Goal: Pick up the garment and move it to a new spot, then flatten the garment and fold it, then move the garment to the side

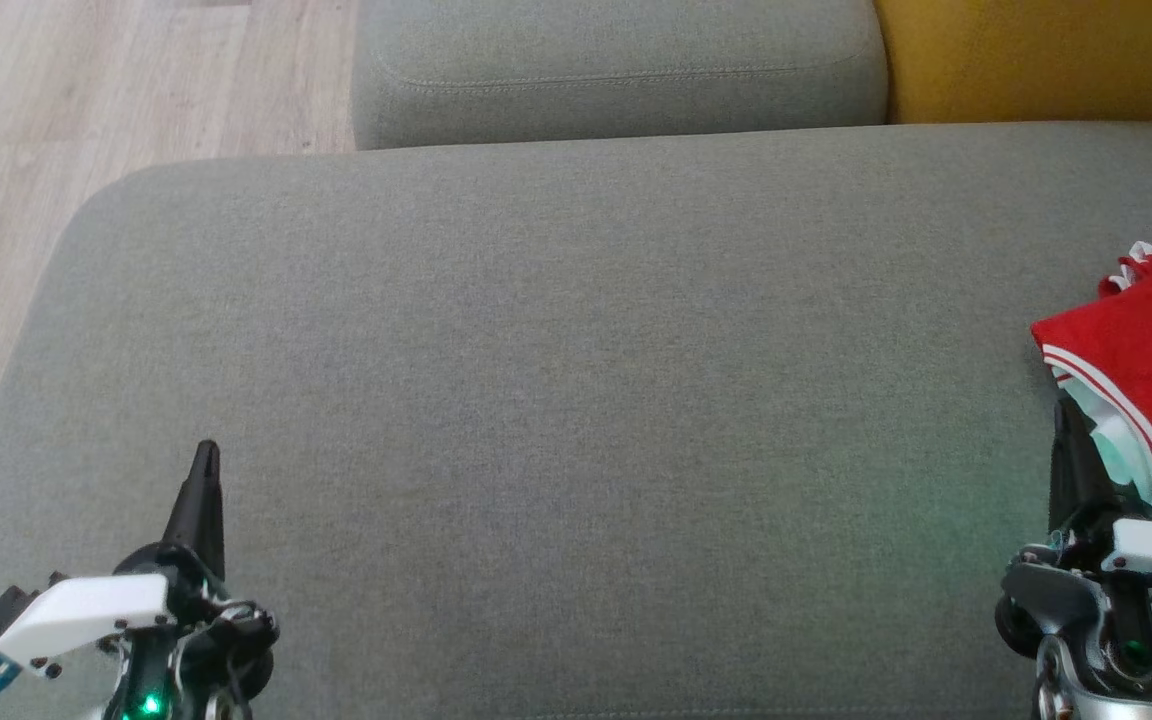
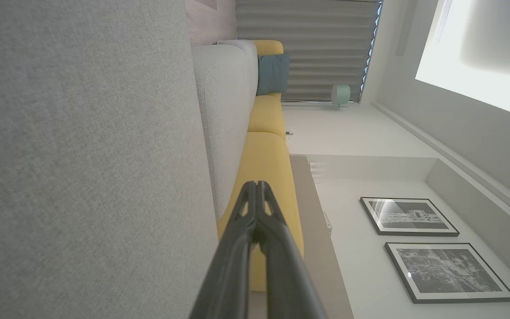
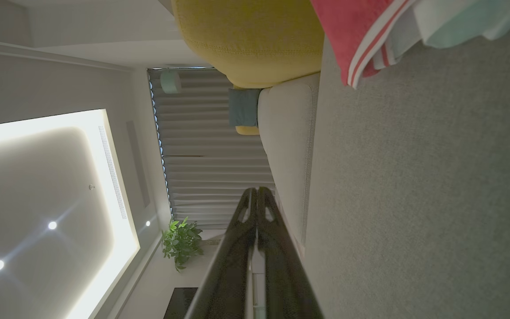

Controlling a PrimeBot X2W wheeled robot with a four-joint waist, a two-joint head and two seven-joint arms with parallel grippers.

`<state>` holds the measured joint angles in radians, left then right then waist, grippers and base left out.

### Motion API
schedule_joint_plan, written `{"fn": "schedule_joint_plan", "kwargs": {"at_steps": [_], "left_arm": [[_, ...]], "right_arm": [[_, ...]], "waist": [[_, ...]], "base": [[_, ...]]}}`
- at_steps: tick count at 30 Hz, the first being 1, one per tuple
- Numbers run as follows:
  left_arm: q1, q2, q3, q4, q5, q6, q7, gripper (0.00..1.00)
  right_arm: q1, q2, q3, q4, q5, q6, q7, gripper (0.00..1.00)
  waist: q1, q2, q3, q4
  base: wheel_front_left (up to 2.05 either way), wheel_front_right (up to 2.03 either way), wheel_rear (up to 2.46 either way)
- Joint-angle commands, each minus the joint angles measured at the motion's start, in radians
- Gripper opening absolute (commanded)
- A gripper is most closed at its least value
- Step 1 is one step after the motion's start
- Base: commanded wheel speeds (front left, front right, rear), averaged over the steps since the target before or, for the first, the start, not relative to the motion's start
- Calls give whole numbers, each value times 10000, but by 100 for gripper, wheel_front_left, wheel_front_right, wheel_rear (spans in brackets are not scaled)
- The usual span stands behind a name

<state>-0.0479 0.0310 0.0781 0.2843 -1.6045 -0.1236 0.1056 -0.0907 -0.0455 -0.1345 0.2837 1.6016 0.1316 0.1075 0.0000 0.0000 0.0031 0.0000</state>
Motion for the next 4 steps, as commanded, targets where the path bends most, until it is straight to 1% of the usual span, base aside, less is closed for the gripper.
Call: {"fn": "schedule_joint_plan", "kwargs": {"at_steps": [1, 4], "left_arm": [[-602, 192, 354, -390, -44, -71, 74, 0], [-602, 192, 354, -390, -44, -71, 74, 0]], "right_arm": [[-172, -47, 208, -389, 71, -9, 57, 0], [-172, -47, 208, -389, 71, -9, 57, 0]], "waist": [[0, 0, 0, 0], [0, 0, 0, 0]], "base": [[0, 0, 0], [0, 0, 0]]}}
